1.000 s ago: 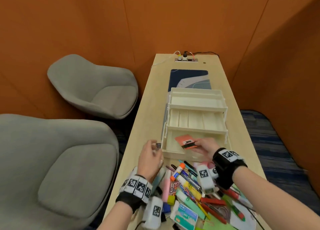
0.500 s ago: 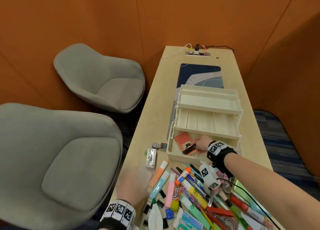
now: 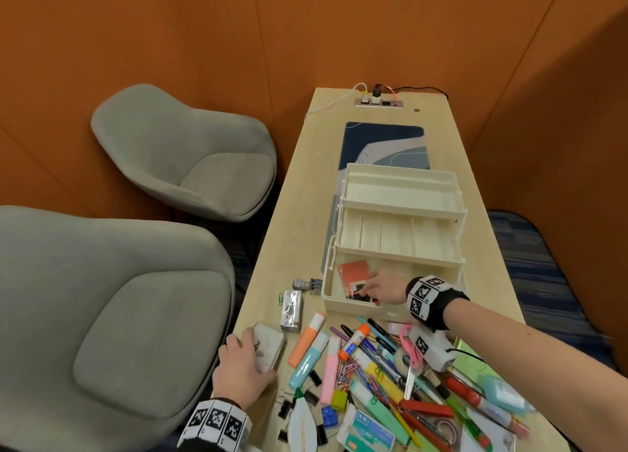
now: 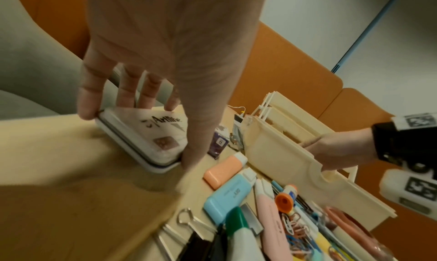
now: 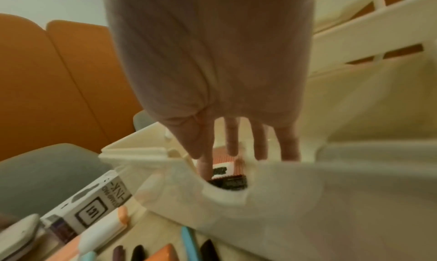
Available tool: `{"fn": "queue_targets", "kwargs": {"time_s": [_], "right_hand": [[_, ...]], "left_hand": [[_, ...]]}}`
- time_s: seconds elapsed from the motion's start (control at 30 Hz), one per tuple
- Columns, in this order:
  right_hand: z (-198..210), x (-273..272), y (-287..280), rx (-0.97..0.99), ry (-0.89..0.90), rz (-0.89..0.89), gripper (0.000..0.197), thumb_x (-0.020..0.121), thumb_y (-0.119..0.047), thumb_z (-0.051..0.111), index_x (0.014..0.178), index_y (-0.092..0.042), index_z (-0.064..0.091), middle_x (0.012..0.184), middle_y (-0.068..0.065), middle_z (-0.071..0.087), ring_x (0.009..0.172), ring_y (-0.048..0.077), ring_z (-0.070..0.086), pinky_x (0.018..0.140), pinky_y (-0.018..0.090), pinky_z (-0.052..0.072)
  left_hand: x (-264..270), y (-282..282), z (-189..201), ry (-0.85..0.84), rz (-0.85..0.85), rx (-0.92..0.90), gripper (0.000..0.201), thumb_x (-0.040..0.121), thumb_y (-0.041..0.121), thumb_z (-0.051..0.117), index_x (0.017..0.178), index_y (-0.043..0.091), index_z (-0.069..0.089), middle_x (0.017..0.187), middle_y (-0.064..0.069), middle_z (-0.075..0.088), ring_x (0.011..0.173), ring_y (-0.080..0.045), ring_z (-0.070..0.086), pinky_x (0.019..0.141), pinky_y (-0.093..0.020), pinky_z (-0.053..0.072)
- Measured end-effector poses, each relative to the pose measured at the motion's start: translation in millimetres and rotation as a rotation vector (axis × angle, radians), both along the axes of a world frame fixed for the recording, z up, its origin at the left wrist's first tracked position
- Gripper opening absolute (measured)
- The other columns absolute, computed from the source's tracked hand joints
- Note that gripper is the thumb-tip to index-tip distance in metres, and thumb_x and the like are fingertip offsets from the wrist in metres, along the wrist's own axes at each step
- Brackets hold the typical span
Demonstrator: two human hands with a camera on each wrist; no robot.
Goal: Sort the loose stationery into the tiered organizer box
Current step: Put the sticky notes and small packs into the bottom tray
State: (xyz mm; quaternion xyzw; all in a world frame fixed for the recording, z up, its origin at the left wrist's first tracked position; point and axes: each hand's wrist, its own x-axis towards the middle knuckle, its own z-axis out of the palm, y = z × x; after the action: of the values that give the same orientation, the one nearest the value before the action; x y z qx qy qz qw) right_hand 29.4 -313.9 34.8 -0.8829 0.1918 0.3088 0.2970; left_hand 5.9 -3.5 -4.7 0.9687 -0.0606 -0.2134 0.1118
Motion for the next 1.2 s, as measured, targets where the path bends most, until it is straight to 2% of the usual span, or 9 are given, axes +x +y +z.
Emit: {"fn": "queue_targets", "kwargs": {"time_s": [0.07,0.33,0.47,0.7,0.8,0.9,1.0,1.13,1.2], "right_hand": [[-9,4,-1,0.050,0.030,0.030,0.041,0.100,-0.009,0.034,0.141,-0.006,0.040,0.149,0.010,0.037,0.136,0.029,0.031,0.110,0.029,0.022],[-3,24,7,0.148,0.172,-0.070,0.062,0.095,-0.048,0.043,0.144,-0.012,0.032,0.146,0.010,0.039,0.129,0.028,0.043,0.095,0.041,0.046],[-9,26,10,0.229,0.150,-0.088,0.054,0.096,-0.042,0.044,0.141,-0.013,0.036,0.144,0.008,0.043,0.129,0.025,0.044,0.090,0.040,0.048],[25,5,4,0.077,-0.069,0.110,0.041,0.102,-0.026,0.033,0.138,-0.011,0.044,0.144,0.006,0.043,0.132,0.021,0.040,0.106,0.032,0.032],[36,-20,6,0.192,-0.251,-0.076,0.032,0.099,-0.029,0.042,0.119,-0.012,0.060,0.122,0.006,0.061,0.106,0.017,0.057,0.089,0.029,0.043],[40,-42,16,0.603,-0.160,-0.319,0.035,0.093,-0.040,0.053,0.110,-0.011,0.063,0.107,0.012,0.068,0.089,0.019,0.064,0.073,0.028,0.053],[36,-48,20,0.809,-0.112,-0.422,0.024,0.092,-0.023,0.058,0.108,-0.007,0.064,0.092,0.012,0.068,0.078,0.020,0.061,0.063,0.026,0.051],[26,-31,-1,0.684,-0.077,-0.654,0.020,0.091,-0.013,0.057,0.107,-0.003,0.062,0.090,0.011,0.065,0.068,0.016,0.057,0.053,0.024,0.045],[21,-17,-15,0.521,-0.035,-0.650,0.012,0.091,-0.015,0.058,0.095,-0.006,0.064,0.091,0.010,0.068,0.066,0.015,0.058,0.049,0.022,0.043]], "left_hand": [[-1,6,5,-0.028,0.025,-0.038,0.084,0.076,0.049,0.066,0.142,0.024,0.021,0.126,-0.003,0.034,0.118,-0.020,0.038,0.089,-0.031,0.047],[-3,12,25,-0.134,0.077,-0.185,0.084,0.076,0.049,0.068,0.142,0.026,0.022,0.116,0.002,0.035,0.109,-0.015,0.039,0.079,-0.029,0.048],[0,3,35,-0.172,0.056,-0.243,0.084,0.075,0.051,0.069,0.141,0.027,0.023,0.115,0.005,0.034,0.108,-0.013,0.039,0.078,-0.028,0.048],[7,-39,58,-0.226,0.010,-0.431,0.093,0.069,0.060,0.067,0.143,0.025,0.023,0.124,0.006,0.039,0.116,-0.011,0.039,0.090,-0.029,0.043],[10,-76,69,-0.220,-0.022,-0.491,0.092,0.071,0.057,0.067,0.143,0.023,0.022,0.131,0.003,0.040,0.118,-0.011,0.038,0.091,-0.025,0.039],[13,-118,71,-0.199,-0.053,-0.434,0.087,0.073,0.053,0.067,0.141,0.019,0.025,0.128,-0.002,0.044,0.116,-0.016,0.041,0.089,-0.027,0.039],[15,-150,68,-0.191,-0.105,-0.350,0.079,0.075,0.053,0.063,0.137,0.017,0.030,0.121,-0.005,0.048,0.114,-0.022,0.044,0.087,-0.032,0.043],[27,-159,61,-0.154,-0.276,-0.359,0.084,0.076,0.060,0.063,0.140,0.017,0.030,0.126,-0.006,0.050,0.115,-0.024,0.045,0.095,-0.036,0.041],[36,-151,57,-0.207,-0.384,-0.247,0.063,0.087,0.050,0.055,0.138,0.018,0.035,0.130,-0.003,0.050,0.118,-0.022,0.043,0.100,-0.037,0.037]]}}
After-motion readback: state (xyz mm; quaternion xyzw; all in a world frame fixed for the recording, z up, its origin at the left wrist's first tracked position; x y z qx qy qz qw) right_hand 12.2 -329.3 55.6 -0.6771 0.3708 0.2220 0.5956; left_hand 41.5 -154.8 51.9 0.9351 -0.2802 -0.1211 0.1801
